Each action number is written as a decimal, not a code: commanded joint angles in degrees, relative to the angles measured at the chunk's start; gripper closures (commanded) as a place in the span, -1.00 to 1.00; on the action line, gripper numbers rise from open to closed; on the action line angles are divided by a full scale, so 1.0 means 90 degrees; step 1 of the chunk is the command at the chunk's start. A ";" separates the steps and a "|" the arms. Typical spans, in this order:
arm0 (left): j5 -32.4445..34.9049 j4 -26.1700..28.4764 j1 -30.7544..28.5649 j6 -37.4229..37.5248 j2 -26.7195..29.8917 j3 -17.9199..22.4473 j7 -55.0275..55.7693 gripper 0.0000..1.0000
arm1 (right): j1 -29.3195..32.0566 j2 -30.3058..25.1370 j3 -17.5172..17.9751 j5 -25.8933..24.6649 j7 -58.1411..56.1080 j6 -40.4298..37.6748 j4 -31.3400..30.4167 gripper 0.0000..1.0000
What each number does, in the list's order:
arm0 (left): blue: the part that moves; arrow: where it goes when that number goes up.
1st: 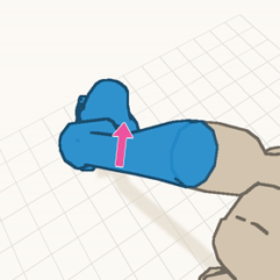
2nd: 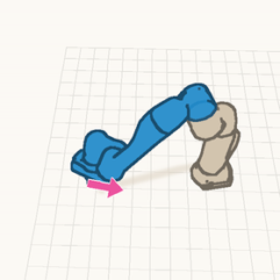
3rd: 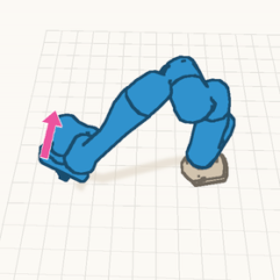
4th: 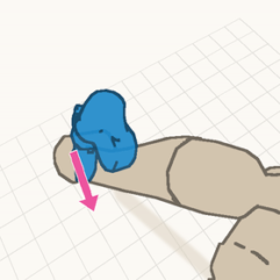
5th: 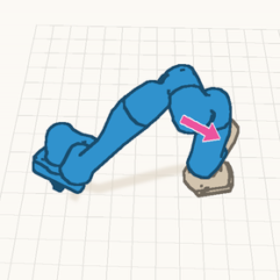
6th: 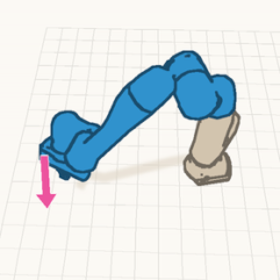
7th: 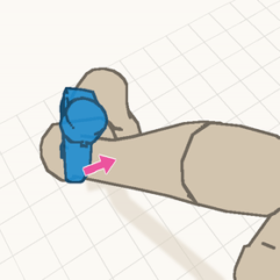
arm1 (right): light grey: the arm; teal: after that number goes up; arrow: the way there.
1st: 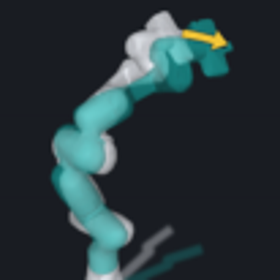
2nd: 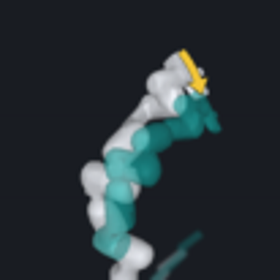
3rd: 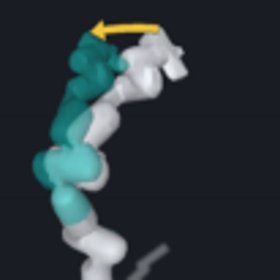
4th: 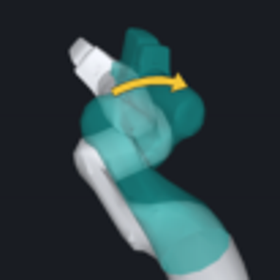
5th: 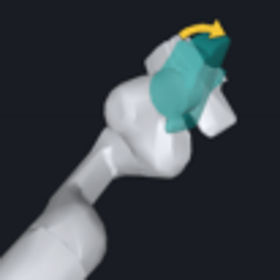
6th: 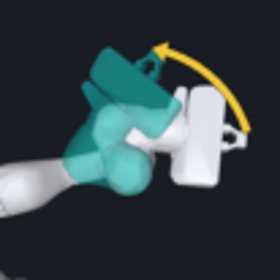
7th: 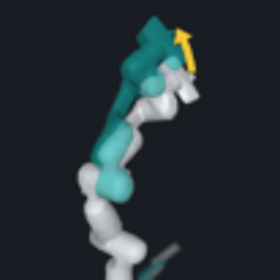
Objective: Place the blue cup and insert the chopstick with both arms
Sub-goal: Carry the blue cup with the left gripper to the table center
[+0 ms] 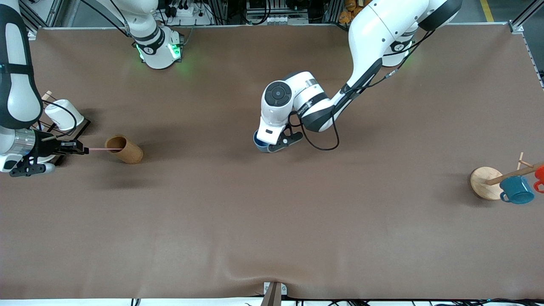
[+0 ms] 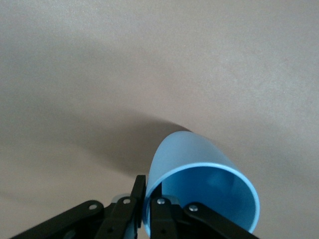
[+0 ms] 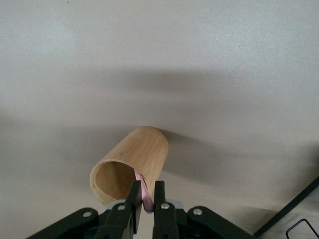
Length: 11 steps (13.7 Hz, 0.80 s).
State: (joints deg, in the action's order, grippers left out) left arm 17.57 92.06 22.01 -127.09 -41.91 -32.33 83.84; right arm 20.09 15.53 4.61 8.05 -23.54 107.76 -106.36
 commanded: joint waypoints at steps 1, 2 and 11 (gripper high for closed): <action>0.0196 -0.0102 0.0055 -0.0030 -0.0022 0.0028 0.0215 -0.99 | 0.0034 0.0013 0.0045 0.0150 0.0037 -0.0039 0.0011 0.70; 0.0187 -0.0112 0.0055 -0.0020 0.0007 0.0028 0.0215 -1.00 | 0.0033 0.0013 0.0045 0.0150 0.0037 -0.0039 0.0011 0.73; 0.0109 -0.0171 -0.0130 0.0974 0.1246 -0.0021 0.0089 -1.00 | 0.0014 -0.0016 0.0054 0.0150 0.0086 -0.0186 0.0070 0.83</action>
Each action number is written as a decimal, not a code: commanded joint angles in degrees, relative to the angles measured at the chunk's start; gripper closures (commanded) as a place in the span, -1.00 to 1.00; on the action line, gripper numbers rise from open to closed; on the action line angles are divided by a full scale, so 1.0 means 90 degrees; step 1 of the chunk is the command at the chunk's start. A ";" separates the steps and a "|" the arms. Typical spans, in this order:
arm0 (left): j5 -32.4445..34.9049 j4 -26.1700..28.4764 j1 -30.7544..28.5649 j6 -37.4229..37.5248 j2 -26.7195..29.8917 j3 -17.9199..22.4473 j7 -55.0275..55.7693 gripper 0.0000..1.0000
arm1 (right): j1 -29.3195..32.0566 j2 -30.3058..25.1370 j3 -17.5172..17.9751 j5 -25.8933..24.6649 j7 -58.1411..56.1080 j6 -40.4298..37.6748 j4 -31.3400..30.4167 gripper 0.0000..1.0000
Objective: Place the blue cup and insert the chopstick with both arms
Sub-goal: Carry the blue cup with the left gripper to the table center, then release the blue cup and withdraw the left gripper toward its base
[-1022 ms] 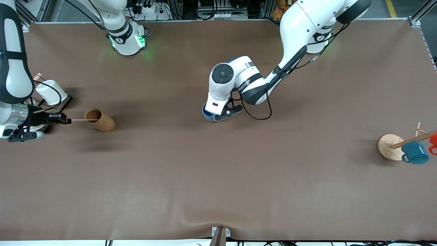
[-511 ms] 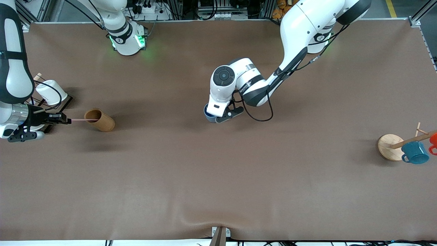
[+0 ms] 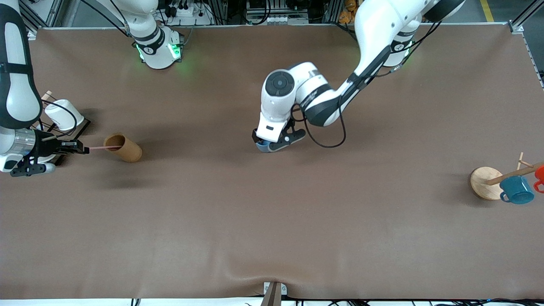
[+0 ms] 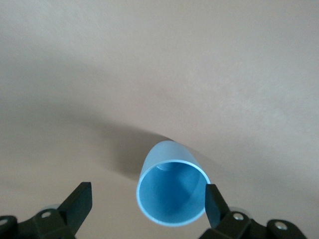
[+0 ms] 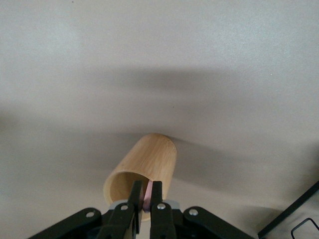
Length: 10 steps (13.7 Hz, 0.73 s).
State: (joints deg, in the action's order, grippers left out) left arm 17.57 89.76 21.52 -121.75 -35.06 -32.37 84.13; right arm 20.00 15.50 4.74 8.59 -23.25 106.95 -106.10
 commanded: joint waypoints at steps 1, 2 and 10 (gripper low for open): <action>0.0108 0.0075 -0.0154 0.0480 0.0662 -0.0016 -0.0020 -1.00 | 0.0024 -0.0014 0.0040 0.0090 0.0102 -0.0135 0.0080 0.83; 0.0108 0.0075 -0.0261 0.0549 0.0847 -0.0016 -0.0166 -1.00 | 0.0015 -0.0014 0.0040 0.0090 0.0103 -0.0155 0.0100 0.83; -0.0575 -0.0148 -0.1657 0.0871 0.1913 -0.0026 -0.2187 -1.00 | -0.0112 -0.0072 0.0069 0.0080 0.0424 -0.0612 0.0421 0.89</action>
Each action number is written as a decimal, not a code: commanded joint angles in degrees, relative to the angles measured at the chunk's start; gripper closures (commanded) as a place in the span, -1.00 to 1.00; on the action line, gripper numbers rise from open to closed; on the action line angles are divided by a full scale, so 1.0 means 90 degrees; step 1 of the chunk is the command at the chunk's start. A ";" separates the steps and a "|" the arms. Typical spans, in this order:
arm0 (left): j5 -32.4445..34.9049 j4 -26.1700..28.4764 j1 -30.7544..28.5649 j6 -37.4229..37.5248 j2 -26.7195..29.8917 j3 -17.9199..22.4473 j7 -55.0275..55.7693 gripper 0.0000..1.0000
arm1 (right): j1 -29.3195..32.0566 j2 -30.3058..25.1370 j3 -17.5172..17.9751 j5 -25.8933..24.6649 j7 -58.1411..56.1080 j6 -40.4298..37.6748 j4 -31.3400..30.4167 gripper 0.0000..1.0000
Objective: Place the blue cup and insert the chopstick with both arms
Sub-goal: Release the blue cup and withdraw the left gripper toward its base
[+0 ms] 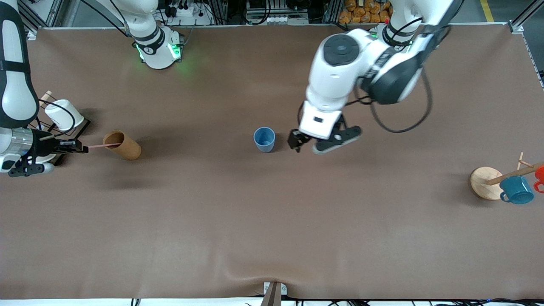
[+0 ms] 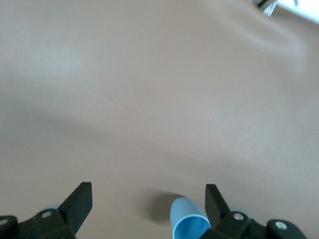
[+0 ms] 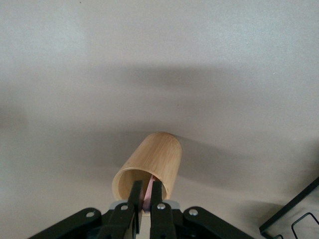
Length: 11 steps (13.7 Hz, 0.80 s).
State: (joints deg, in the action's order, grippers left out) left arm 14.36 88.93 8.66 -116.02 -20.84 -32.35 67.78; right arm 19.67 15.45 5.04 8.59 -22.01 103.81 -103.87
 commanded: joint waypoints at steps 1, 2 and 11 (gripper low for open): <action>-0.0296 -0.0202 -0.0355 0.0408 0.0381 -0.0038 -0.0625 -1.00 | -0.0125 -0.0067 0.0036 0.0080 0.0355 -0.0410 0.0309 0.90; -0.0307 -0.0349 -0.0434 0.0584 0.0459 -0.0019 -0.0840 -1.00 | -0.0145 -0.0067 0.0036 0.0080 0.0453 -0.0547 0.0417 0.90; -0.0307 -0.0594 -0.1616 0.0879 0.0977 -0.0009 -0.1905 -1.00 | -0.0515 -0.0203 0.0055 0.0061 0.1214 -0.2069 0.1803 0.97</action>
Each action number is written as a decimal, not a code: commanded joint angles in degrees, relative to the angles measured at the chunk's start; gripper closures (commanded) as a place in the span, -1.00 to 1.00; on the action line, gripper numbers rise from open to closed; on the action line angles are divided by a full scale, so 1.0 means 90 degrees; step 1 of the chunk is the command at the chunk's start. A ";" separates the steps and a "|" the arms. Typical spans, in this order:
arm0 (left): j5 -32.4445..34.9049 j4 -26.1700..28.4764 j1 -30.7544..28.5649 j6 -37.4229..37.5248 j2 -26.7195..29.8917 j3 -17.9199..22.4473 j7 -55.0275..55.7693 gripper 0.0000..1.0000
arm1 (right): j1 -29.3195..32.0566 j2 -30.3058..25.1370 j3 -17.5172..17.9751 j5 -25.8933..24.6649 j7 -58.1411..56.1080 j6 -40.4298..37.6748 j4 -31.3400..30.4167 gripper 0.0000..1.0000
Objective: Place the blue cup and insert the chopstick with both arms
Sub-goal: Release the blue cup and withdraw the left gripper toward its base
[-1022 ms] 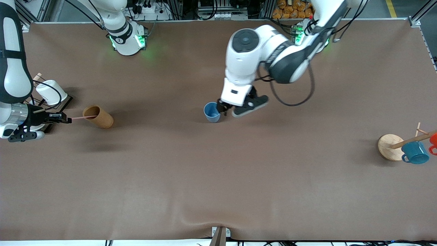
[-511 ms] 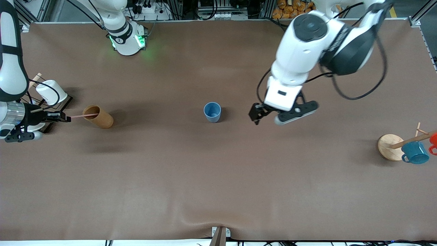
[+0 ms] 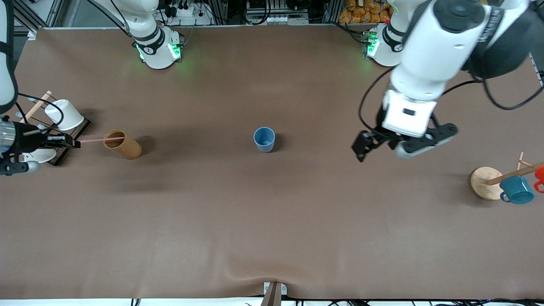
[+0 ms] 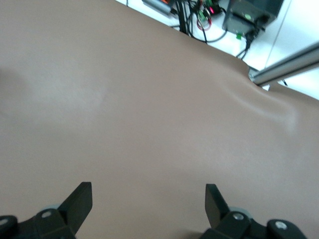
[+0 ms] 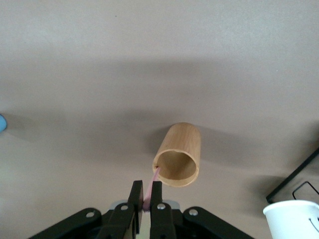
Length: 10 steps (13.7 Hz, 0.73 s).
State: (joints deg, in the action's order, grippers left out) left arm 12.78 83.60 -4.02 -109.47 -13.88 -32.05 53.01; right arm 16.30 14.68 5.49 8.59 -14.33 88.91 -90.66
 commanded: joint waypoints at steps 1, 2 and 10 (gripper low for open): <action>-0.0131 -0.0002 -0.0218 0.0258 0.0282 -0.0013 -0.0410 -1.00 | -0.0199 -0.0166 0.0005 0.0071 0.0545 -0.0561 0.0433 0.98; -0.0102 -0.0002 -0.0227 0.0394 0.0321 -0.0003 -0.0595 -1.00 | -0.0277 -0.0282 0.0015 0.0071 0.0760 -0.0650 0.0444 1.00; -0.0053 -0.0002 -0.0754 0.1273 0.0614 0.0065 -0.1670 -1.00 | -0.1429 -0.0762 0.0035 0.0090 0.2937 -0.0778 0.0444 1.00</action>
State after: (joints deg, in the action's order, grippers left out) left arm 12.73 83.11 -10.47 -100.58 -11.15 -31.58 39.88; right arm 5.27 9.10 6.14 8.61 7.70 82.36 -86.44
